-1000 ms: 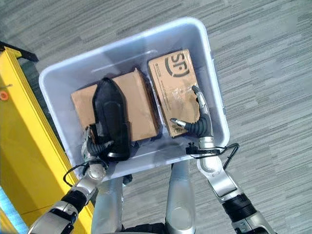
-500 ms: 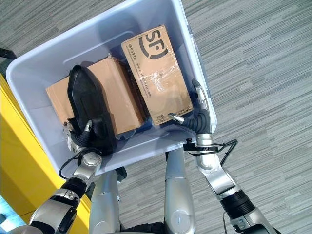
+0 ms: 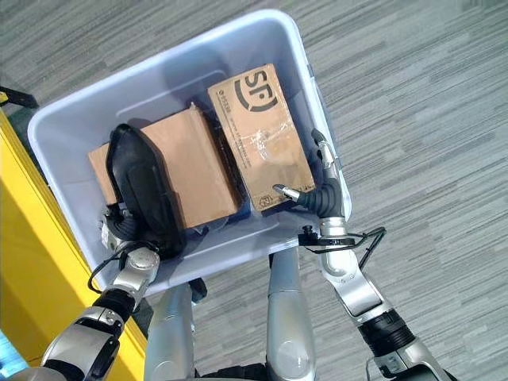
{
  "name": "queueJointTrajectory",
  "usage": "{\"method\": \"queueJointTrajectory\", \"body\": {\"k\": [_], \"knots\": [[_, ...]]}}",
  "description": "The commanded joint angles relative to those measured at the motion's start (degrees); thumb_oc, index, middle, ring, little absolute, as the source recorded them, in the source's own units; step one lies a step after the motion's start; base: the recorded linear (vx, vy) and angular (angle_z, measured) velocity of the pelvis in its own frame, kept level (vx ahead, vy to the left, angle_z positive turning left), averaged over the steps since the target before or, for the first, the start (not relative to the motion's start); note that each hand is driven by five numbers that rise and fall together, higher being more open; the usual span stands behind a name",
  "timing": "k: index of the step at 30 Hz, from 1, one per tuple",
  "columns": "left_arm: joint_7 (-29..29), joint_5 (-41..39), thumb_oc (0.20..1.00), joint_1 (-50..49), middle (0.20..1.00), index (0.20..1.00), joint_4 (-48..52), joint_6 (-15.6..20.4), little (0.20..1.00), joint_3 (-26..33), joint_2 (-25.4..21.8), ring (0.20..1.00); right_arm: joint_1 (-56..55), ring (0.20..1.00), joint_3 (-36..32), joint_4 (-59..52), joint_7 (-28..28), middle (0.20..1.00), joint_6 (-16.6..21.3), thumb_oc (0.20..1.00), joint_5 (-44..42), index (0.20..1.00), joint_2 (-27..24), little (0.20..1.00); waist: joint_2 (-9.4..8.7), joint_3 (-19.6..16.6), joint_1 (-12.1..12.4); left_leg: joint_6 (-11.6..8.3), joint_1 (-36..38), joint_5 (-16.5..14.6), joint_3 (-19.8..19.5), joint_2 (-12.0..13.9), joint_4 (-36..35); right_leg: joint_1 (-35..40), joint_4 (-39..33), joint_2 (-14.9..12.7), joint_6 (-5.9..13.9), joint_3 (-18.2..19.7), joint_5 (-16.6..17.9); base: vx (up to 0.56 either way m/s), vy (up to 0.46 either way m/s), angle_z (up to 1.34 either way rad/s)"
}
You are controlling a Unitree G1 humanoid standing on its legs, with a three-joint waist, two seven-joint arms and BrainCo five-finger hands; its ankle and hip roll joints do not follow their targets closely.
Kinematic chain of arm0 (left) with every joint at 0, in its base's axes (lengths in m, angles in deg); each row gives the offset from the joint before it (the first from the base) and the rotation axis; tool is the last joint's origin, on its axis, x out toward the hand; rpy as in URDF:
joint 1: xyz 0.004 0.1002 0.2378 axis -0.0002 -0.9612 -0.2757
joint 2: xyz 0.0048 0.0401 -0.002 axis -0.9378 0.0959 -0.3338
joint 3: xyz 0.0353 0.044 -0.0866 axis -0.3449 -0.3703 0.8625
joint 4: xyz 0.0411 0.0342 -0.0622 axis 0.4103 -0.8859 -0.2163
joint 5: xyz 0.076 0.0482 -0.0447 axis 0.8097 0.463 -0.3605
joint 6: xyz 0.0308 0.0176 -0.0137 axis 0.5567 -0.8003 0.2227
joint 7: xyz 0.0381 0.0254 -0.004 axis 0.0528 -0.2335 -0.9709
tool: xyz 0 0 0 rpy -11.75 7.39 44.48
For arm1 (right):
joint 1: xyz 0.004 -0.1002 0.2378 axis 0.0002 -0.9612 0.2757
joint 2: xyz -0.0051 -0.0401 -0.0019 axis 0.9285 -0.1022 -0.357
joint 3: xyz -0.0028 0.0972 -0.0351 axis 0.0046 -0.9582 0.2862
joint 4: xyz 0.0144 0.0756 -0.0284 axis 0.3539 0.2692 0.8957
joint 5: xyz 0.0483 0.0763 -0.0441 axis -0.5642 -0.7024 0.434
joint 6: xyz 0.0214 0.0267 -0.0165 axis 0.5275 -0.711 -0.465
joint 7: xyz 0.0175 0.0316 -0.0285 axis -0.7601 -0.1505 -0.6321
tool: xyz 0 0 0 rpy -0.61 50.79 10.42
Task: Move parts from the plastic box to the shelf.
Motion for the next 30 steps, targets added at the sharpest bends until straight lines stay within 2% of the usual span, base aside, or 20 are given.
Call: {"method": "queueJointTrajectory", "body": {"k": [1,7,13,19,25,30], "knots": [[9.3,0.9,0.200,5.0,0.200,0.200,-4.7,0.1,0.200,-6.0,4.6,0.200,0.1,1.000,-0.3,-4.1,0.5,1.000,2.4,1.000,-1.0,1.000,-0.7,1.000,-2.01,1.1,-0.9,-7.10,7.4,-4.8,-3.2,6.2,5.5,4.6,-11.7,-2.0,0.63,-2.5,12.5,0.00,0.023,0.04],[10.4,1.4,0.200,3.4,0.200,0.200,-1.1,0.2,0.200,-6.1,4.1,0.200,-0.8,1.000,-0.4,-3.5,-0.2,1.000,1.7,1.000,-1.0,1.000,-0.8,1.000,-1.52,-0.9,0.0,-7.15,12.9,-3.7,-2.9,5.6,1.6,10.5,-14.8,-3.2,1.15,-3.3,13.5,0.01,0.013,0.02],[10.2,3.8,0.200,-0.6,0.200,0.200,10.9,2.3,0.200,-5.5,1.0,0.200,-2.6,1.000,-1.4,-3.6,-1.3,1.000,1.5,1.000,-1.3,1.000,-0.4,1.000,-0.75,-3.9,1.5,-7.13,18.5,-2.0,-3.2,4.6,-4.9,17.0,-20.2,-4.6,2.06,-4.9,15.3,0.03,0.019,0.03],[11.3,5.6,0.200,-6.9,0.200,0.200,23.9,5.4,0.200,-1.7,-2.9,0.200,-4.3,1.000,-2.9,-3.8,-3.2,1.000,2.0,1.000,-1.4,1.000,-0.1,1.000,-0.64,-8.1,2.7,-7.56,19.6,-2.3,-3.6,4.7,-5.6,20.8,-25.8,-5.5,2.94,-6.5,17.6,0.04,0.013,0.08],[15.0,3.4,0.200,-11.7,0.200,0.200,36.7,8.2,0.200,3.2,-5.5,0.200,-5.2,1.000,-3.7,-3.3,-6.8,1.000,1.5,1.000,-1.9,1.000,0.2,1.000,-0.69,-12.0,3.5,-7.67,23.3,-2.9,-3.2,5.9,-5.6,25.1,-25.9,-5.6,3.22,-7.4,16.1,0.10,0.008,0.05],[18.9,0.2,0.200,-14.7,0.200,0.200,41.4,9.6,0.200,4.5,-5.6,0.200,-6.1,1.000,-4.4,-3.2,-8.5,1.000,0.7,1.000,-2.0,1.000,0.3,1.000,-0.41,-13.1,3.9,-7.37,26.0,-3.6,-3.5,6.2,-5.6,28.2,-25.3,-5.7,3.13,-8.0,14.6,0.10,0.015,0.00]]}}
